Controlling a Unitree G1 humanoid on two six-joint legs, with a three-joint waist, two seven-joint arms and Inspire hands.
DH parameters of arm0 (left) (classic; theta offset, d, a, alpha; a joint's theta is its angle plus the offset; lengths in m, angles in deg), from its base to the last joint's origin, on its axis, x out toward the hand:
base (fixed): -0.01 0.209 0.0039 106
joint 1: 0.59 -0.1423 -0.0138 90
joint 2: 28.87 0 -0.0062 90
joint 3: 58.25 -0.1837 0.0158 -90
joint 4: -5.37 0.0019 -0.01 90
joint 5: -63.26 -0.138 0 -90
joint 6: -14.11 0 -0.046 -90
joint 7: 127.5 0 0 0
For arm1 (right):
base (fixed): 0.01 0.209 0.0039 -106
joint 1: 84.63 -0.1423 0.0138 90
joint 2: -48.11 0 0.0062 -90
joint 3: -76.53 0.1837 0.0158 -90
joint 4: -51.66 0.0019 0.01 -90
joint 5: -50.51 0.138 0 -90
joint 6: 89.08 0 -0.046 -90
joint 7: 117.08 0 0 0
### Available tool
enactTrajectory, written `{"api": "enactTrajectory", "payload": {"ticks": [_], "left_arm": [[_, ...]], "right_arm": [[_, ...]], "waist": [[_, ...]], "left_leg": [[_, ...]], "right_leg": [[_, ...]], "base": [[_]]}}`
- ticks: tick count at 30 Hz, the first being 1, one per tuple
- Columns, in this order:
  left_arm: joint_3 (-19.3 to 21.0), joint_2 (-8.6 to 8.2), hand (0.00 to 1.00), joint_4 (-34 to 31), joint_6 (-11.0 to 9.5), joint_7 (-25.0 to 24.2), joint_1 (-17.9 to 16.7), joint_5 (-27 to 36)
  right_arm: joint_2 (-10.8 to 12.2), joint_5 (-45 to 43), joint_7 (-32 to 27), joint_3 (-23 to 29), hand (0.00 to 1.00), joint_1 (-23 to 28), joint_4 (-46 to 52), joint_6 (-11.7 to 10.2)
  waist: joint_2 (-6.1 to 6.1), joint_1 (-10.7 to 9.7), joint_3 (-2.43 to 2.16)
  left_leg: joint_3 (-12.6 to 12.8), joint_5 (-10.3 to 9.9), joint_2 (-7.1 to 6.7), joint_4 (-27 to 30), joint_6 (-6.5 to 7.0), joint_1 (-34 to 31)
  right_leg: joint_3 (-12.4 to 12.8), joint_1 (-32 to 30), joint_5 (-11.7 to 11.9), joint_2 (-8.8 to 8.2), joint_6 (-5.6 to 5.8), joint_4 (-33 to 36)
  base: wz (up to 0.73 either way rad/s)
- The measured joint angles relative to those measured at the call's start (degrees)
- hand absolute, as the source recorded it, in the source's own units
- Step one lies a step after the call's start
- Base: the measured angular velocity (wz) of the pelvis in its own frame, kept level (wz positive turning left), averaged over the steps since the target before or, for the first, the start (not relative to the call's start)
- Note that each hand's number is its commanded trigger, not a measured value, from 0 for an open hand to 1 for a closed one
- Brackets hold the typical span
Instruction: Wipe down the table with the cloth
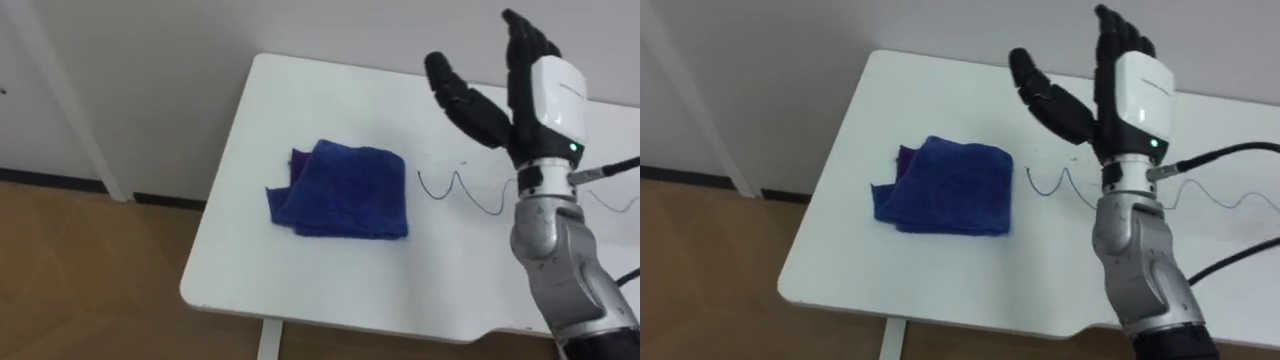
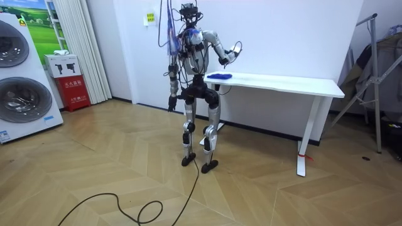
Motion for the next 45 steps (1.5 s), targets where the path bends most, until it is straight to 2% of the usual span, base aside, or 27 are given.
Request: {"api": "enactTrajectory", "payload": {"ticks": [4, 8, 12, 14, 18, 24, 28, 33, 34, 35, 36, 37, 38, 39, 40, 41, 42, 43, 44, 45], "left_arm": [[-2.4, 0.39, 0.0, 0.0, -0.01, -0.09, 0.11, 0.12], [-3.29, 0.42, 0.0, 0.0, 0.01, -0.92, 1.36, 0.03], [-4.3, 0.44, 0.0, -0.04, 0.0, -1.15, 2.91, 0.0], [-4.47, 0.37, 0.0, -1.08, -0.01, -1.15, 3.11, -1.16], [-4.56, 0.43, 0.0, -1.69, -0.05, -1.09, 3.55, -1.2], [-4.56, 0.44, 0.0, -3.69, -0.12, -1.06, 4.3, -1.17], [-4.49, 0.54, 0.0, -3.86, -0.11, -1.04, 3.89, -1.15], [-4.54, 1.22, 0.0, -3.82, -0.05, -1.06, 2.54, -1.13], [-4.51, 1.26, 0.0, -3.91, -0.05, -1.07, 2.23, -1.15], [-4.52, 1.26, 0.0, -4.11, -0.05, -1.07, 2.0, -1.15], [-4.52, 1.27, 0.0, -4.13, -0.07, -1.07, 1.93, -1.15], [-4.51, 1.48, 0.0, -4.02, -0.08, -1.06, 1.79, -1.15], [-4.41, 1.88, 0.0, -3.99, -0.07, -1.07, 1.84, -1.11], [-4.15, 1.91, 0.0, -3.99, -0.06, -1.07, 1.82, -1.13], [-3.97, 1.76, 0.0, -3.99, -0.05, -1.08, 1.65, -1.15], [-4.02, 1.77, 0.0, -3.97, -0.07, -1.14, 1.17, -1.14], [-4.08, 1.82, 0.0, -4.02, -0.13, -1.17, 1.17, -1.09], [-4.25, 1.7, 0.0, -4.13, -0.35, -1.23, 1.93, -1.25], [-4.31, 1.52, 0.0, -4.36, -0.16, -1.26, 3.13, -2.4], [-4.07, 1.59, 0.0, -4.44, -0.03, -1.24, 2.89, -2.46]], "right_arm": [[0.12, -2.52, 2.01, -5.54, 0.0, -0.02, 0.01, 0.02], [0.3, -9.26, 5.07, -10.07, 0.0, -0.02, -0.41, 0.04], [0.18, -11.73, 6.26, -12.89, 0.0, -0.03, -1.76, -0.05], [0.18, -13.57, 7.61, -14.55, 0.0, 0.03, -4.35, 0.02], [0.15, -14.27, 9.78, -16.1, 0.0, 0.2, -6.31, 0.03], [0.14, -17.63, 10.56, -16.23, 0.0, 0.46, -6.83, 0.05], [0.28, -18.25, 12.28, -16.27, 0.0, 1.96, -11.32, 0.18], [0.02, -18.09, 12.85, -16.13, 0.0, 2.26, -14.46, 0.36], [0.02, -17.81, 12.46, -16.13, 0.0, 2.49, -15.55, -0.13], [0.0, -17.49, 12.47, -16.13, 0.0, 2.59, -15.66, -0.11], [0.02, -17.36, 12.47, -16.13, 0.0, 2.68, -15.78, -0.14], [0.07, -16.96, 12.39, -16.13, 0.0, 3.21, -15.95, -0.32], [0.09, -16.44, 12.06, -16.13, 0.0, 3.47, -15.97, -0.8], [0.11, -16.38, 11.84, -16.15, 0.0, 3.43, -15.98, -1.12], [0.15, -16.39, 11.61, -16.22, 0.0, 3.25, -16.31, -1.44], [0.17, -15.95, 11.06, -16.22, 0.0, 3.59, -17.01, -1.43], [0.27, -15.47, 10.72, -16.17, 0.0, 3.85, -17.66, -1.41], [-0.02, -14.61, 10.26, -14.76, 0.0, 4.67, -18.01, -1.03], [-0.19, -14.52, 10.09, -12.92, 0.07, 4.89, -18.83, -0.58], [-0.11, -14.65, 10.13, -12.74, 0.57, 4.78, -19.61, -0.43]], "waist": [[-0.3, 1.23, -0.1], [-0.2, 2.05, 0.01], [0.3, 2.75, 0.35], [0.17, 2.9, 0.25], [0.54, 3.35, 0.49], [0.38, 4.24, 0.38], [0.36, 4.29, 0.31], [0.42, 3.66, 0.34], [0.27, 3.68, -0.1], [0.32, 3.8, -0.21], [0.43, 3.8, -0.12], [0.34, 3.85, -0.16], [-0.55, 4.06, -0.35], [-0.71, 4.12, -0.38], [-0.6, 3.98, -0.19], [-1.06, 3.12, 0.61], [-2.14, 2.91, 1.12], [-2.39, 2.39, 0.74], [-2.21, 3.09, 0.38], [-2.2, 3.85, 0.38]], "left_leg": [[-0.75, -0.01, -0.08, -0.05, 0.0, -0.71], [-1.8, 0.0, -0.08, 0.03, 0.0, -1.64], [-2.55, 0.04, -0.21, 0.09, 0.0, -1.79], [-3.24, 0.1, -0.54, 0.11, 0.05, -1.97], [-3.63, 0.1, -0.73, 0.08, 0.06, -2.1], [-4.29, 0.1, -0.75, 0.03, 0.06, -2.21], [-5.11, 0.1, -0.84, -0.06, 0.05, -1.3], [-7.46, 0.1, -0.85, -0.37, 0.05, 0.19], [-7.85, 0.1, -0.85, -0.39, 0.05, 0.39], [-8.5, 0.13, -0.67, -0.58, 0.05, 0.94], [-9.46, 0.14, -0.51, -0.77, 0.05, 1.41], [-12.07, 0.14, -0.43, -1.2, 0.04, 2.16], [-13.28, 0.13, -0.88, -1.26, 0.03, 2.11], [-13.42, 0.07, -0.97, -1.31, -0.07, 2.06], [-12.43, 0.02, -1.02, -0.64, -0.17, 1.86], [-9.98, -0.09, -1.97, 2.94, -0.86, 0.71], [-7.89, -1.23, -2.53, 4.25, -1.66, -0.45], [-5.3, 0.42, -2.54, -0.59, -3.27, -2.95], [-2.64, 3.69, -2.1, -1.28, -0.69, -3.69], [-2.16, 3.67, -1.99, -1.28, -0.67, -3.58]], "right_leg": [[-1.18, -0.03, 0.0, -0.11, 0.0, -0.07], [-2.97, -0.61, 0.0, -0.14, 0.0, -0.07], [-2.95, -0.56, 0.0, -0.2, 0.0, -0.32], [-2.87, -0.44, -0.02, -0.37, 0.03, -1.08], [-2.9, -0.54, -0.02, -0.55, 0.03, -1.08], [-3.05, -0.56, -0.02, -0.51, 0.03, -1.13], [-3.09, 0.5, -0.02, -0.54, 0.03, -1.06], [-3.42, 1.55, -0.05, -0.46, 0.07, -0.95], [-3.74, 1.65, -0.07, -0.47, 0.11, -0.78], [-4.3, 1.6, -0.21, -0.43, 0.11, 0.19], [-4.7, 1.52, -0.41, -0.36, 0.09, 1.01], [-4.79, 1.56, -1.26, -0.16, -0.03, 1.18], [-4.16, 1.75, -1.2, 0.0, -0.19, -1.85], [-4.55, 2.06, -0.89, -0.18, -0.39, -2.17], [-4.47, 3.33, -0.49, -0.65, -0.58, -2.43], [-2.7, 4.9, -0.41, -1.72, -0.62, -2.65], [-0.84, 5.47, -0.42, -2.63, -0.62, -2.78], [1.98, 5.11, -0.6, -3.42, -0.32, -2.73], [2.65, 3.66, -1.39, -3.53, 0.99, -1.74], [2.24, 3.4, -1.47, -3.49, 1.15, -1.41]], "base": [[0.1], [0.1], [0.09], [0.11], [0.01], [0.04], [0.08], [0.06], [0.0], [0.0], [0.0], [0.0], [-0.03], [-0.08], [0.23], [0.42], [0.85], [0.62], [0.36], [-0.22]]}}
